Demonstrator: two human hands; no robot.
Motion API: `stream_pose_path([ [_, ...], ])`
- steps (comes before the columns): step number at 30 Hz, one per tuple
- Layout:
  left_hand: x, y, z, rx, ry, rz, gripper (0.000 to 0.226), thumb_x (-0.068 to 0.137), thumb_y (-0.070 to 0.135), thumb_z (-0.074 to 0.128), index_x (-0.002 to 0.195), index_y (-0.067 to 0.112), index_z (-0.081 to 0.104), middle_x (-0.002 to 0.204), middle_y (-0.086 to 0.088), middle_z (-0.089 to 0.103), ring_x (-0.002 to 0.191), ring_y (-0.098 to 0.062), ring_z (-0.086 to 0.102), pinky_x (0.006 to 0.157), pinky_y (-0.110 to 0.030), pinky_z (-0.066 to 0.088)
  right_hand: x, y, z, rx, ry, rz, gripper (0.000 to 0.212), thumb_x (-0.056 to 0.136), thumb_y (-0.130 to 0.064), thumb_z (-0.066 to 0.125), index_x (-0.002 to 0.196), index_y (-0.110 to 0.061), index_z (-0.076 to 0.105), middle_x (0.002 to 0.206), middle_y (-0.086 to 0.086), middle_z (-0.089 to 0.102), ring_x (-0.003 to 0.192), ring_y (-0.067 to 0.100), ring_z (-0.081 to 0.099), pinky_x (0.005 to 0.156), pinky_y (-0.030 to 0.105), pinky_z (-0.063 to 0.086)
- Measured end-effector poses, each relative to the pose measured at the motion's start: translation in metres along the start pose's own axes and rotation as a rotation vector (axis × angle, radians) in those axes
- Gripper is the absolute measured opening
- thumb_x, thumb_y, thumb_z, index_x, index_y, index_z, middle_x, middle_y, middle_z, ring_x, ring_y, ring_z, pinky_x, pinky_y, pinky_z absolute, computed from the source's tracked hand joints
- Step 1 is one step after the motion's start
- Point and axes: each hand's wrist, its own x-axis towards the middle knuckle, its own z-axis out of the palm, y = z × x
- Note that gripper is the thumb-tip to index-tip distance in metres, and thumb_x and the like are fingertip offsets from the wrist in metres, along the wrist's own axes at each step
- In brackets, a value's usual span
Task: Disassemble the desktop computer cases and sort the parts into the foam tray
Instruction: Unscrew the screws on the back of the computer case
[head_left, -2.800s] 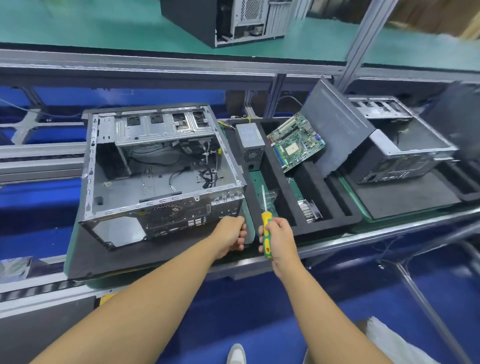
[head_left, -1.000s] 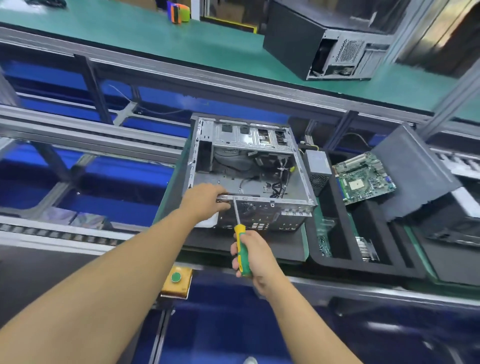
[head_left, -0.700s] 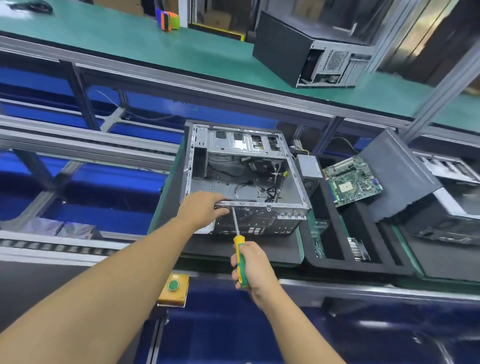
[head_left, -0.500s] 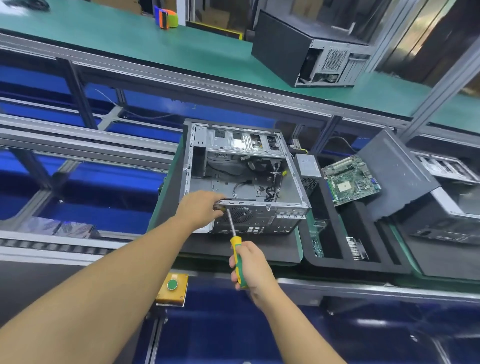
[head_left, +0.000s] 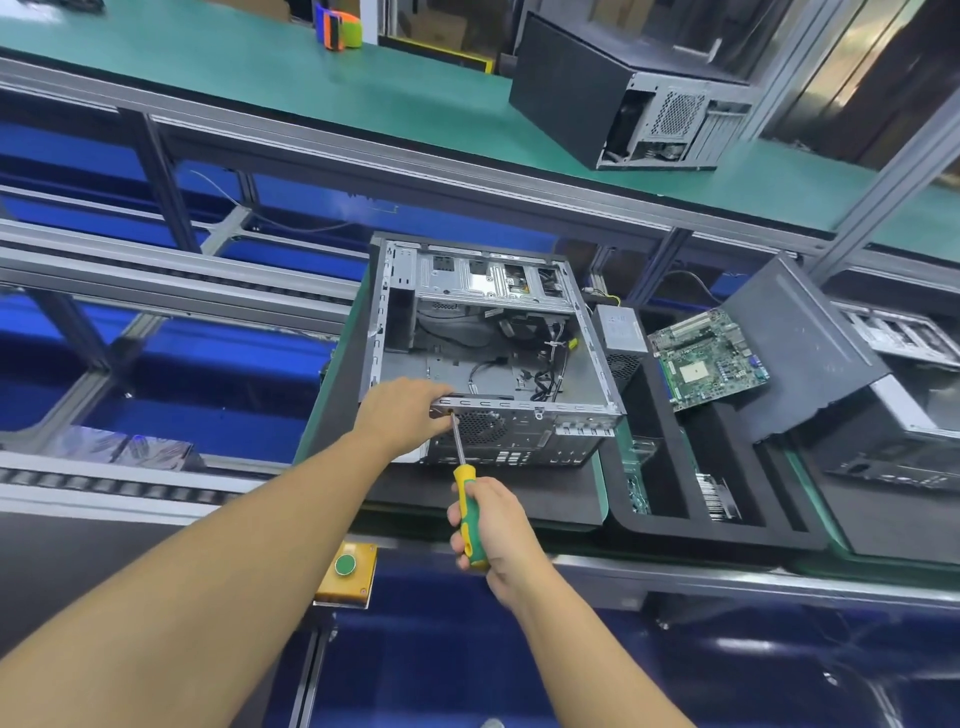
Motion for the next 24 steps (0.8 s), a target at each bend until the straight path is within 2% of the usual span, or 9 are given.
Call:
stream_pose_path([
  [11,0.0022,-0.0021,0.0018,-0.019,-0.015,-0.018,0.045,0.09,0.055,0.063,0.131,0.038,0.062,0.112,0.008,0.073,0.106,-0.022,0.066,0.076,-0.031,0.05,0.0037,0.0017,-0.0002,0.043,0.001,0.019,0.024,0.1,-0.026,0.042,0.11,-0.012,0.06,0.07,0.001,0.058,0.048,0.015,0.047,0.044,0.024,0.036],
  [19,0.0036,-0.0016,0.002,-0.027,-0.01,-0.03,0.04,0.091,0.054,0.062,0.128,0.04,0.065,0.108,0.008,0.074,0.103,-0.021,0.066,0.074,-0.031,0.05,0.0042,-0.0038,-0.0063,0.397,-0.118,0.127,0.022,0.1,-0.022,0.047,0.109,-0.009,0.061,0.069,0.004,0.058,0.046,0.014,0.044,0.036,0.022,0.032],
  [24,0.0033,-0.0023,0.0019,-0.025,-0.012,-0.022,0.038,0.089,0.055,0.063,0.124,0.041,0.066,0.102,0.009,0.075,0.099,-0.021,0.067,0.072,-0.03,0.049,0.0041,-0.0028,0.0017,0.485,-0.216,0.175,0.032,0.097,-0.025,0.048,0.112,0.0,0.06,0.077,0.011,0.063,0.052,0.016,0.051,0.039,0.025,0.039],
])
